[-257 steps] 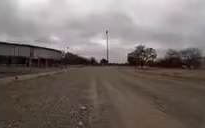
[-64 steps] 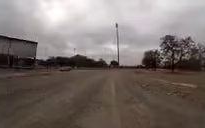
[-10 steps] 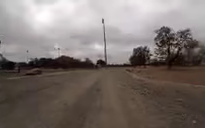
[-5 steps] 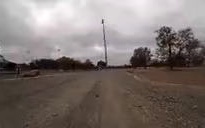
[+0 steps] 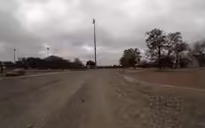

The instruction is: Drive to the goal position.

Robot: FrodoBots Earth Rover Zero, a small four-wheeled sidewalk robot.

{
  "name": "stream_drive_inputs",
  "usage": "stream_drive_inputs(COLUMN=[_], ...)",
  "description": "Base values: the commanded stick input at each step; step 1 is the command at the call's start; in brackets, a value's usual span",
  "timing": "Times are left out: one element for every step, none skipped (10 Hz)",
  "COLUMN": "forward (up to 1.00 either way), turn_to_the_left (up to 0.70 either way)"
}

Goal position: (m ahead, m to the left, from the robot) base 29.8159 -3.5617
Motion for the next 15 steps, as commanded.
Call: stream_drive_inputs(forward=[0.70,0.70,0.70,0.70,0.70,0.70,0.70,0.70,0.70,0.70,0.70,0.70,0.70,0.70,0.70], turn_to_the_left=[-0.01,-0.01,-0.01,-0.01,-0.01,0.03,0.25,0.34,0.10,0.00,-0.01,-0.01,-0.01,-0.01,-0.01])
